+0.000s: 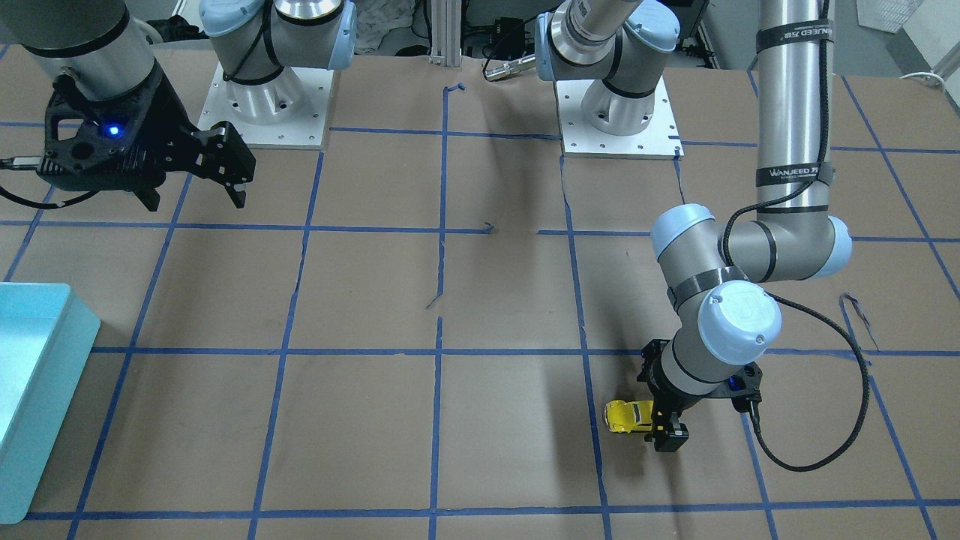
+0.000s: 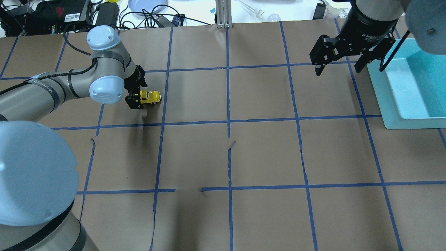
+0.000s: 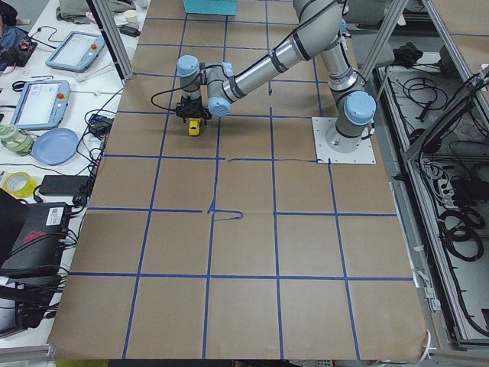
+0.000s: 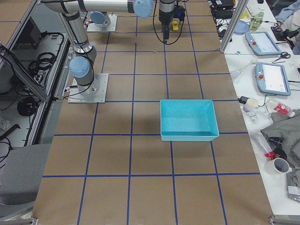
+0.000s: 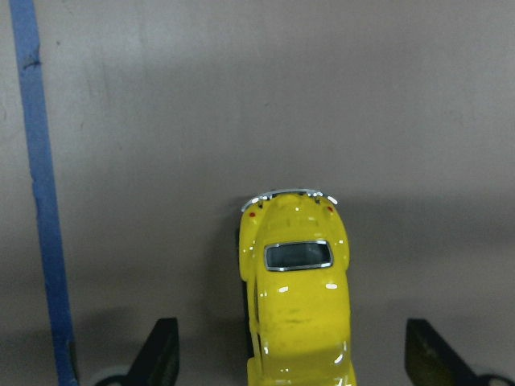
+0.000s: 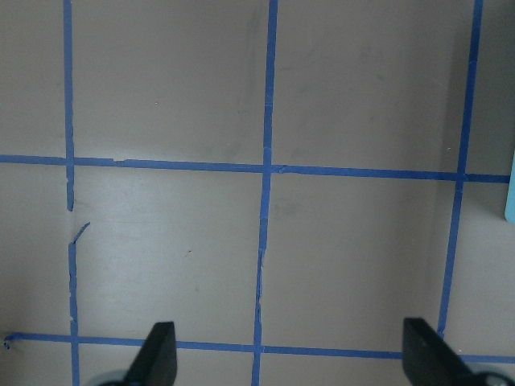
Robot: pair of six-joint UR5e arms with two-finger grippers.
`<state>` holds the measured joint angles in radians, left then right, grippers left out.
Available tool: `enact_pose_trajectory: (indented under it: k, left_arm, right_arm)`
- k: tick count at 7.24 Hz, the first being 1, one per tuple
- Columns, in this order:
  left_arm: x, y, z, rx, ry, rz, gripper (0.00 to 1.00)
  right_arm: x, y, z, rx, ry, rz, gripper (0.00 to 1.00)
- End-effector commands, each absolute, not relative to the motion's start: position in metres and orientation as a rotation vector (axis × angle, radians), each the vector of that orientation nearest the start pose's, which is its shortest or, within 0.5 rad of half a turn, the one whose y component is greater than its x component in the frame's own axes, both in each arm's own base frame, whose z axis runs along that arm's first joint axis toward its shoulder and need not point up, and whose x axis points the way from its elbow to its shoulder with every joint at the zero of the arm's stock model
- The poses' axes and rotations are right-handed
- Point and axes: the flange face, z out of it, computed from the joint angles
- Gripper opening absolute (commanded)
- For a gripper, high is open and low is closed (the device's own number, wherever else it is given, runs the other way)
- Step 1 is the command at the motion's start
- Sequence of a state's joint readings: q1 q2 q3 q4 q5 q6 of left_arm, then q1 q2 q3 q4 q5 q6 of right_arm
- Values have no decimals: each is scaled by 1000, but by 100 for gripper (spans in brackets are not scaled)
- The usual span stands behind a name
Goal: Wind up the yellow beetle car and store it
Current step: 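Press the car down and drag it toward the right arm with left gripper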
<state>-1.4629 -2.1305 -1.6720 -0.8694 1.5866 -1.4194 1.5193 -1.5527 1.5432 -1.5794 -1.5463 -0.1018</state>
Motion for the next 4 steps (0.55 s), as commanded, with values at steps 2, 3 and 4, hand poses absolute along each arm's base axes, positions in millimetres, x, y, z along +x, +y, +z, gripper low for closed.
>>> enact_pose_trajectory:
  k: [2,3,4]
  left_arm:
    - [-46,-651,186,-2200,2258,-65,62]
    - [-47,-651,186,-2219,2250,-51,30]
    - [-47,-651,190,-2234,2245,-54,0]
  right_arm:
    - [108,-508,493,-77,3121,-34,100]
    - [107,-508,493,-75,3122,-29,100]
    - [108,-508,493,-75,3122,-29,100]
